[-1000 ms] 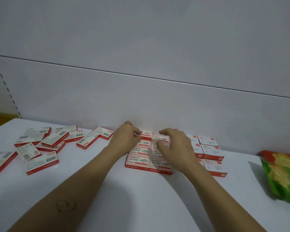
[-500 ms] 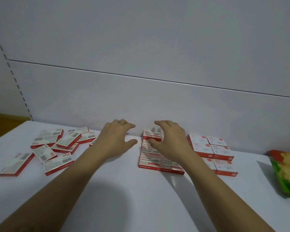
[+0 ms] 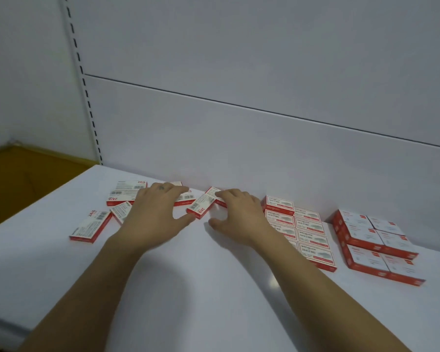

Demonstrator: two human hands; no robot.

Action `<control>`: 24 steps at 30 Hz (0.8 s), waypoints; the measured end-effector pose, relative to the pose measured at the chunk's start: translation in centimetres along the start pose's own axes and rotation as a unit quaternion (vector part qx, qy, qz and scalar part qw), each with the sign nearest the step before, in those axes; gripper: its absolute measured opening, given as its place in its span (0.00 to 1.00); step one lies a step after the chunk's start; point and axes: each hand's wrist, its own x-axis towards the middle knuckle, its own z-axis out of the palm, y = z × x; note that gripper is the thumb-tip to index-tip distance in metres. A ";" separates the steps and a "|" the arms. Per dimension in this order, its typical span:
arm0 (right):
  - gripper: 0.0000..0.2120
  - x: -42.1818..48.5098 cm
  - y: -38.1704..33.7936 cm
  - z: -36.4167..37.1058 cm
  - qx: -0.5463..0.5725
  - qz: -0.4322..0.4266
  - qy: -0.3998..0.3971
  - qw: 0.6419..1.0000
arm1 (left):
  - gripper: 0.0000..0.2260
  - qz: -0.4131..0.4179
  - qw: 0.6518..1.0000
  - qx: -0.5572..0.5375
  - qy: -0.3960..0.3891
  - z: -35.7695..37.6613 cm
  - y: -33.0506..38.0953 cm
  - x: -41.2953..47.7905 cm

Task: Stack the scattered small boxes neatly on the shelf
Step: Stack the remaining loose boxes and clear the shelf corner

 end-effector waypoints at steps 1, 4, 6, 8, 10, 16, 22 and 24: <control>0.29 0.4 -0.7 0.6 0.000 0.000 0.001 1.000 | 0.28 -0.001 1.000 -0.013 0.000 -0.1 -0.3 -0.2; 0.26 1.2 -2.5 2.2 -0.013 0.009 0.014 1.000 | 0.29 -0.012 0.999 -0.045 -0.008 -0.5 -1.2 -0.6; 0.25 1.8 -3.0 2.9 -0.018 0.005 0.011 1.000 | 0.29 -0.014 0.999 -0.041 -0.016 -0.6 -1.6 -0.8; 0.23 2.1 -3.3 3.3 -0.003 0.008 0.012 1.000 | 0.29 -0.005 0.999 -0.033 -0.022 -0.8 -1.8 -0.6; 0.21 2.3 -3.5 3.6 0.012 0.015 0.016 1.000 | 0.29 0.000 0.999 -0.026 -0.029 -0.9 -2.1 -0.4; 0.17 2.3 -4.0 3.0 0.039 0.060 0.035 0.997 | 0.29 0.008 0.999 -0.017 -0.045 -1.1 -2.5 -0.2; 0.19 1.8 -4.1 3.4 0.025 0.078 0.025 0.996 | 0.29 0.022 0.997 -0.023 -0.064 -1.2 -2.1 -0.5; 0.27 1.6 -3.6 3.1 0.013 0.091 0.016 0.996 | 0.29 0.020 0.997 -0.029 -0.069 -1.1 -2.0 -0.4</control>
